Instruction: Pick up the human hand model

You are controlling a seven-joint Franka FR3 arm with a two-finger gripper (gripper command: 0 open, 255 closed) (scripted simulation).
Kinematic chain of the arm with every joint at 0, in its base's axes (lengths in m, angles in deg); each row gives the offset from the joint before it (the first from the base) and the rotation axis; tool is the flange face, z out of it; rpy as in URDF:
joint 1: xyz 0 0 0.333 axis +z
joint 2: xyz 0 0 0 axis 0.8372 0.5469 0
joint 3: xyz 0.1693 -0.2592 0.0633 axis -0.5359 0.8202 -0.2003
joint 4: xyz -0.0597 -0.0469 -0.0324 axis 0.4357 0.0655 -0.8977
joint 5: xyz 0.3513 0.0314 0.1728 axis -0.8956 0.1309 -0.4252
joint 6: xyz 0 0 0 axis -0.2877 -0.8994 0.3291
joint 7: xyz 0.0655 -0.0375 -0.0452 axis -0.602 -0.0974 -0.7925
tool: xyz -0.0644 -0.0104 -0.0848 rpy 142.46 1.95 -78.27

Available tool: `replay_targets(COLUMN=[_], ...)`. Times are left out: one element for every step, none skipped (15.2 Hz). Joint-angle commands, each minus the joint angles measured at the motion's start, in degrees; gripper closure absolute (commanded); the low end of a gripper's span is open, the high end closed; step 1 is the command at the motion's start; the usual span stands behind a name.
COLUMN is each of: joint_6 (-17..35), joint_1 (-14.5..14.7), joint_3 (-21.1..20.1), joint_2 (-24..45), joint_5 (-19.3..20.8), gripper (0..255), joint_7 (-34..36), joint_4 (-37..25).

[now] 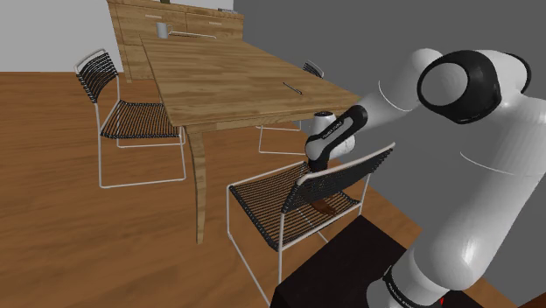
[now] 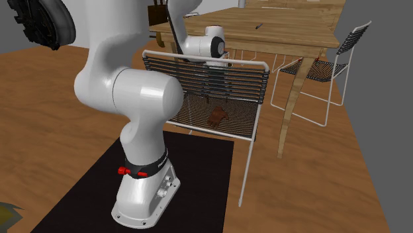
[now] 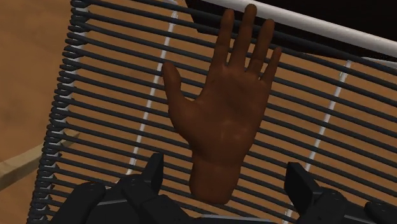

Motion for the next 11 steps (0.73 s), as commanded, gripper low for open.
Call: replay_targets(joint_6=[2.0,2.8,3.5,4.2,4.9,5.6,6.3,7.0,7.4,7.4,7.4], joint_1=[-0.3,-0.4,-0.5,-0.5,-0.6,-0.7,-0.8,-0.8,-0.9,-0.9,-0.9], joint_3=[-0.2,-0.3,-0.4,-0.4,-0.5,-0.6,-0.7,-0.8,-0.9,-0.9,-0.9], joint_2=[3.8,4.6,5.4,6.2,7.0,7.8,8.6,9.4,9.9,9.9,9.9], joint_5=[-0.5,-0.6,-0.7,-0.9,-1.0,-1.1,-1.3,-1.4,-1.5,-1.5,-1.5], gripper=[0,0,0,0,0,0,0,0,0,0,255], joint_7=[-0.7,-0.7,-0.7,-0.7,-0.8,-0.8,-0.8,-0.9,-0.9,-0.9,-0.9], joint_4=[-1.2,-1.3,-1.3,-1.4,-1.5,-1.6,-1.7,-1.8,-1.9,-1.9,-1.8])
